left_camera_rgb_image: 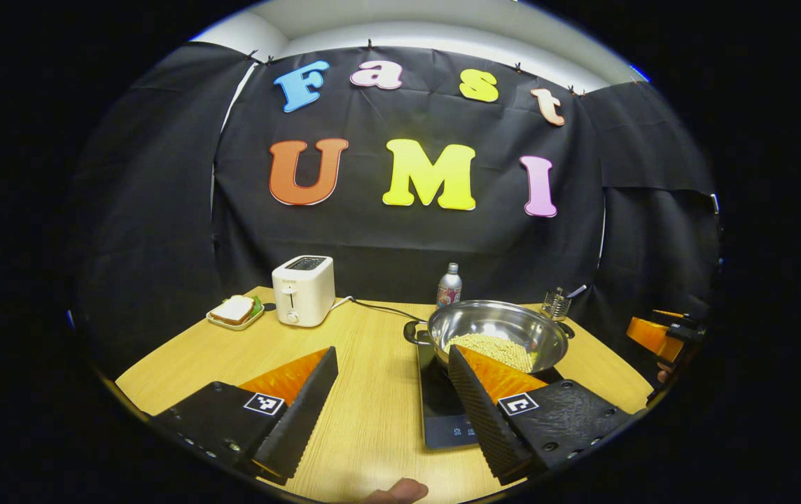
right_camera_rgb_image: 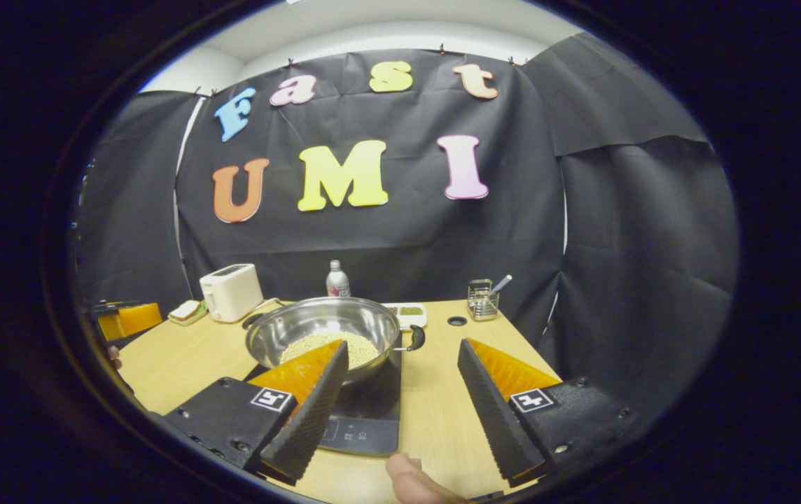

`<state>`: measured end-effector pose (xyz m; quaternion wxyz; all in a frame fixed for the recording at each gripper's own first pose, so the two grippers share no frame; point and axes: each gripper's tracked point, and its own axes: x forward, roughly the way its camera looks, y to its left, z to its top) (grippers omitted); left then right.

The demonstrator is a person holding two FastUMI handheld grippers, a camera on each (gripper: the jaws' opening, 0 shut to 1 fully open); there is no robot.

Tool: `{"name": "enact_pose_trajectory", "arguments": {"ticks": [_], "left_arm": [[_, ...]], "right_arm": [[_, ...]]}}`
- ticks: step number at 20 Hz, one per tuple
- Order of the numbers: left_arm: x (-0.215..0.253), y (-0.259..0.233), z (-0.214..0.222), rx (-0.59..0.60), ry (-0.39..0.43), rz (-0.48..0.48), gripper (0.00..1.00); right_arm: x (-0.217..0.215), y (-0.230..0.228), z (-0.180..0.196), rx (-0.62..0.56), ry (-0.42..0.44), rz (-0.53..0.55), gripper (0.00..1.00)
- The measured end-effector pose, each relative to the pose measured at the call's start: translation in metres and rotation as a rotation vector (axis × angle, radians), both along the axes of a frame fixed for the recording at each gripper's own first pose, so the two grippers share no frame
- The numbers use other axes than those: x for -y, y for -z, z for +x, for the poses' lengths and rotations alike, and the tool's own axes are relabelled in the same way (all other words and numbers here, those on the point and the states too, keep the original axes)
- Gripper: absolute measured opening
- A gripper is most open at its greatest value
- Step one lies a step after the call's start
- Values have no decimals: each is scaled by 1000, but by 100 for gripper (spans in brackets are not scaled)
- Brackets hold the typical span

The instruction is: First push the handle of the pot to place it horizontally, then grasp the pot with both hands and set it on the induction cooktop.

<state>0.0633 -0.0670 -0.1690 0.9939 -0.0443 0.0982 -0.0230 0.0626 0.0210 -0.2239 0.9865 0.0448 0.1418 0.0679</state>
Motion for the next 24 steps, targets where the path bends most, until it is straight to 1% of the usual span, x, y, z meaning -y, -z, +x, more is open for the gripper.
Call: {"name": "enact_pose_trajectory", "arguments": {"ticks": [2, 3, 5, 9, 11, 14, 18, 21, 24], "left_arm": [[5, -16, -18, 31, 21, -9, 95], [4, -25, -27, 43, 21, -6, 95], [-3, -44, -45, 76, 6, 4, 95], [-8, -88, -75, 143, -3, -3, 95], [-15, -109, -91, 174, -22, 4, 95], [-22, -134, -109, 212, -52, 22, 94], [-17, -159, -129, 247, -37, 34, 94], [-15, -168, -141, 282, -42, 59, 94], [-7, -171, -146, 301, -32, 77, 94]], "right_arm": [[6, -14, -21, 34, 10, -9, 97], [9, -22, -31, 47, 18, -19, 99], [14, -42, -48, 80, 30, -22, 98], [16, -74, -80, 101, 32, 24, 98], [20, -98, -94, 134, 34, 35, 98], [35, -124, -110, 169, 77, 27, 98], [42, -156, -136, 208, 85, 49, 97], [51, -178, -148, 257, 104, 20, 99], [49, -193, -156, 297, 102, -10, 96]]}}
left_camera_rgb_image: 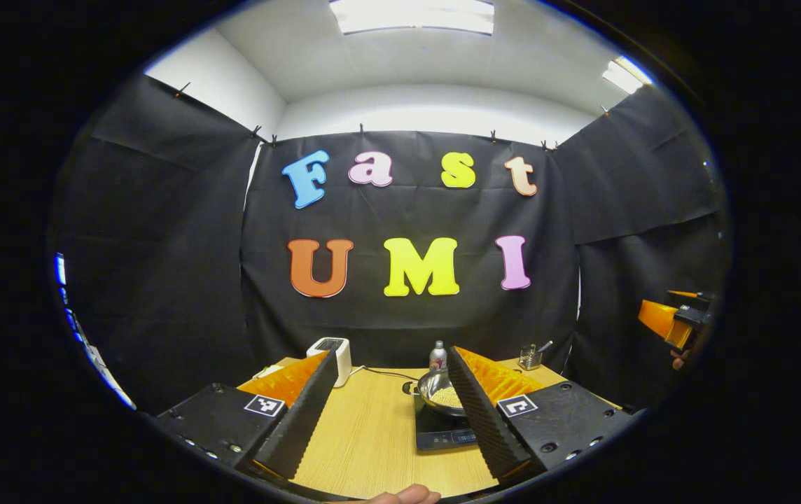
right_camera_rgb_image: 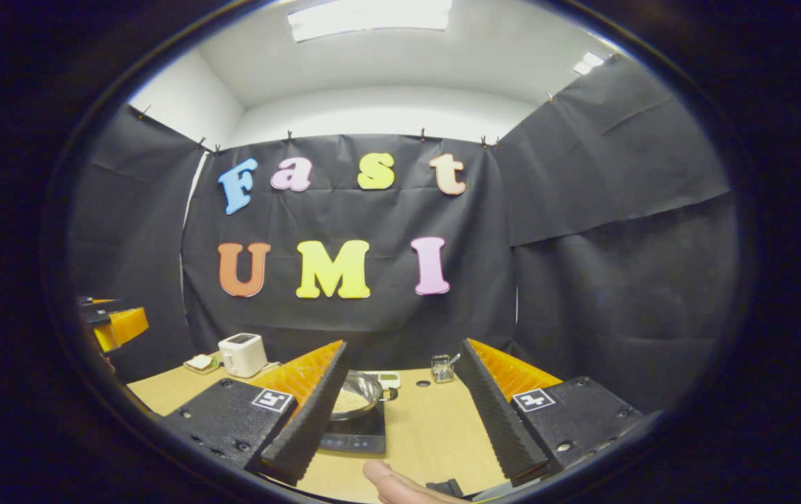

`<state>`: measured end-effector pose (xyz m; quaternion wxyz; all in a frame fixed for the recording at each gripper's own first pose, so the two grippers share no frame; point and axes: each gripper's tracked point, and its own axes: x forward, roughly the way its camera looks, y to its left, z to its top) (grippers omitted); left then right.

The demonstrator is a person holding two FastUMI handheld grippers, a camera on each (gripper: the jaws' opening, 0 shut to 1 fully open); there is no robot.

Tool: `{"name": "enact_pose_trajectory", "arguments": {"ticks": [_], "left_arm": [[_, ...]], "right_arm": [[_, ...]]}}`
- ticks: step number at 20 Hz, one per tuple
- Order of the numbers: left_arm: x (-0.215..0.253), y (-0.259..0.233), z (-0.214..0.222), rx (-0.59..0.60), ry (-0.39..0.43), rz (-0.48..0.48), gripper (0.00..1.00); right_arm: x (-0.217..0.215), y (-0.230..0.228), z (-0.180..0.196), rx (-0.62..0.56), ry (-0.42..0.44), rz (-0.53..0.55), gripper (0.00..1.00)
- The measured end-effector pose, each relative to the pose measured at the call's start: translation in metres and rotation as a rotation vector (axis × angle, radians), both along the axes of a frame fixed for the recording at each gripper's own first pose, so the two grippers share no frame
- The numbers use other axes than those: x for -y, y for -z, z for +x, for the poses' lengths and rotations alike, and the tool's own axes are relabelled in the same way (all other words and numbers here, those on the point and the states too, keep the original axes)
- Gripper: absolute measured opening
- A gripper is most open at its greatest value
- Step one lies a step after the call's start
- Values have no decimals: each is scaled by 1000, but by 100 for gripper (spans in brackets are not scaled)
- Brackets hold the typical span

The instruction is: First push the handle of the pot to place it horizontally, then grasp the pot with both hands and set it on the induction cooktop.

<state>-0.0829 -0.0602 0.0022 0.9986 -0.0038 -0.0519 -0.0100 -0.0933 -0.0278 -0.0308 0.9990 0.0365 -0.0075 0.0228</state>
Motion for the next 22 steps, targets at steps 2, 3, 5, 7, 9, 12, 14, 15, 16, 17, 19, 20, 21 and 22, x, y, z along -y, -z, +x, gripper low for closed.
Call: {"name": "enact_pose_trajectory", "arguments": {"ticks": [2, 3, 5, 7, 9, 12, 14, 15, 16, 17, 19, 20, 21, 22], "left_arm": [[2, 1, 0, 8, 3, 11, 94], [1, 4, 0, 5, 3, 18, 94], [-1, 5, 2, 12, -10, 21, 95], [-4, 9, 6, 9, -24, 27, 95], [-5, 14, 12, 10, -39, 38, 94], [-4, 22, 17, -15, -53, 70, 95], [0, 26, 19, -21, -45, 68, 85], [0, 26, 19, -20, -42, 60, 94], [-1, 24, 19, -16, -42, 54, 95], [-1, 23, 17, -14, -37, 49, 95], [-1, 26, 11, -22, -24, 34, 96], [-2, 29, 11, -30, -24, 27, 96], [-4, 30, 11, -34, -24, 26, 96], [-5, 30, 13, -31, -24, 28, 96]], "right_arm": [[-3, -6, -5, 19, -7, 0, 99], [-3, -5, -6, 20, -8, 4, 97], [0, 0, -6, 16, 1, 18, 99], [6, 5, -3, 2, 21, 22, 97], [9, 9, -1, -9, 29, 34, 97], [10, 10, 3, -8, 24, 47, 99], [10, 10, 7, 1, 27, 27, 97], [10, 13, 7, -11, 31, 17, 97], [9, 14, 6, -15, 29, 15, 97], [6, 14, 6, -16, 20, 19, 98], [2, 15, 5, -22, 2, 19, 99], [2, 15, 6, -21, -1, 18, 99], [3, 16, 5, -18, -3, 15, 99], [2, 16, 4, -12, -4, 14, 97]]}}
